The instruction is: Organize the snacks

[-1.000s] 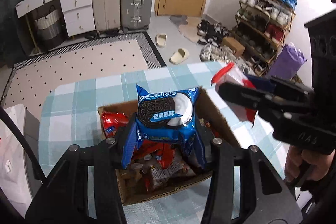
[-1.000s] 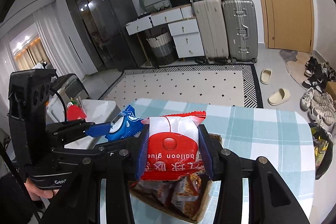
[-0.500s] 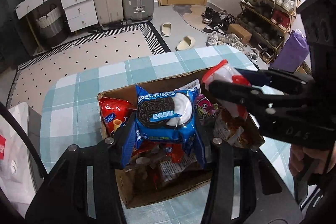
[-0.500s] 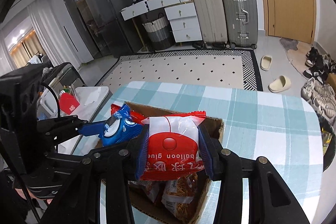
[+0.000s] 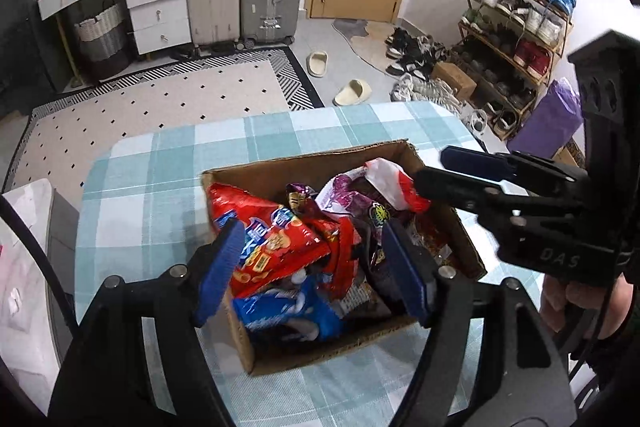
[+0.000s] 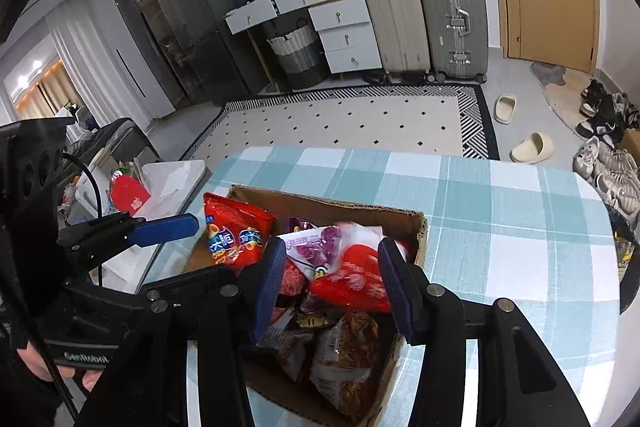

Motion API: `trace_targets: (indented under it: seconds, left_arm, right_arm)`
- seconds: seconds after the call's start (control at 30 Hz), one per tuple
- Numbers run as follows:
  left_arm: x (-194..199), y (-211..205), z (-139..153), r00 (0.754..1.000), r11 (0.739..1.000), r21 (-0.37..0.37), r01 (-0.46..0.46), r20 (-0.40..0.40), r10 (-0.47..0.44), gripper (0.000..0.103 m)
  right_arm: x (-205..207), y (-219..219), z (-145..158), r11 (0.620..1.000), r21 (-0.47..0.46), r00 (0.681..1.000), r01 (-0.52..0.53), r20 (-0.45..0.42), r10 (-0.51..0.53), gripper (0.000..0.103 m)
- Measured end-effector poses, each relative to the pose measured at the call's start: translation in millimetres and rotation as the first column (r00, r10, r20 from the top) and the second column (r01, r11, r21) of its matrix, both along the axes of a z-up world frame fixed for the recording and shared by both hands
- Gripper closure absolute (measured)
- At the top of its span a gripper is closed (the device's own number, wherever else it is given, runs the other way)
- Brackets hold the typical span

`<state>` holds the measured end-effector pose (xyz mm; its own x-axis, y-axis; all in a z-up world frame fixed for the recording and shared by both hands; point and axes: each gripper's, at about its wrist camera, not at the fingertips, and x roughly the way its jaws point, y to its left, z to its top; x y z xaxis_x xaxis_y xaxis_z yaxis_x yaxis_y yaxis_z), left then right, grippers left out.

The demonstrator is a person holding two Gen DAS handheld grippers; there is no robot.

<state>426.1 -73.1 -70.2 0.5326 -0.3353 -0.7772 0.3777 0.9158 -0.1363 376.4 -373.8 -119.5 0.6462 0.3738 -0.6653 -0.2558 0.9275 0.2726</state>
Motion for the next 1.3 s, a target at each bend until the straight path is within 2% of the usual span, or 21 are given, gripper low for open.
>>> trace_targets:
  seconds: [0.17,0.3,0.37,0.43,0.57,0.7,0.8,0.83,0.87,1.1,1.2,1.3]
  left_arm:
    - [-23.0,20.9,18.8,0.996,0.997,-0.017,-0.071,0.056,0.072,0.033]
    - [-49.4,38.8,47.4,0.976,0.987,-0.048,-0.152,0.151,0.158,0.031]
    - [-60.8,45.5,61.3,0.967,0.983,-0.067,-0.170,0.182,0.179,0.023]
    - [-76.8,51.3,75.7,0.950,0.977,-0.078,-0.197,0.233,0.210,0.023]
    - [-108.0,54.4,97.8,0.926,0.975,-0.079,-0.207,0.307,0.221,0.018]
    - [-139.1,55.7,112.1,0.914,0.977,-0.078,-0.197,0.346,0.212,0.018]
    - [-160.1,56.2,120.1,0.903,0.976,-0.086,-0.201,0.369,0.218,0.011]
    - [-166.6,55.2,123.2,0.900,0.975,-0.087,-0.205,0.374,0.223,0.003]
    - [-174.2,56.6,125.7,0.893,0.973,-0.093,-0.211,0.386,0.231,0.000]
    - [-228.8,65.4,138.5,0.838,0.968,-0.087,-0.234,0.487,0.247,0.000]
    - [-243.9,75.0,133.8,0.826,0.964,-0.093,-0.248,0.499,0.261,0.000]
    - [-264.6,87.0,119.7,0.800,0.956,-0.112,-0.270,0.526,0.287,0.000]
  right_arm:
    - [-26.1,1.4,18.9,1.000,0.019,0.999,-0.004,0.046,0.003,0.051]
    - [-58.1,5.1,36.5,1.000,0.013,0.991,-0.014,0.132,0.013,0.040]
    - [-77.3,7.7,46.8,1.000,0.000,0.982,-0.023,0.190,0.023,0.037]
    - [-95.3,8.8,56.4,1.000,-0.001,0.971,-0.028,0.237,0.027,0.034]
    - [-134.2,7.3,72.8,0.999,0.012,0.943,-0.034,0.330,0.028,0.015]
    - [-167.5,5.0,84.5,1.000,0.011,0.918,-0.022,0.395,0.016,0.004]
    - [-192.0,3.3,92.4,0.999,0.015,0.898,-0.030,0.439,0.021,0.003]
    - [-199.4,3.2,94.4,0.999,0.015,0.892,-0.033,0.450,0.023,0.003]
    - [-208.0,3.4,96.9,0.999,0.014,0.885,-0.034,0.465,0.024,0.002]
    - [-257.6,-2.6,104.1,0.999,0.025,0.844,-0.035,0.536,0.016,0.001]
    - [-274.1,-3.6,100.4,0.999,0.026,0.830,-0.027,0.558,0.008,0.001]
    - [-289.4,-3.9,90.4,1.000,0.022,0.815,-0.006,0.579,-0.008,0.001]
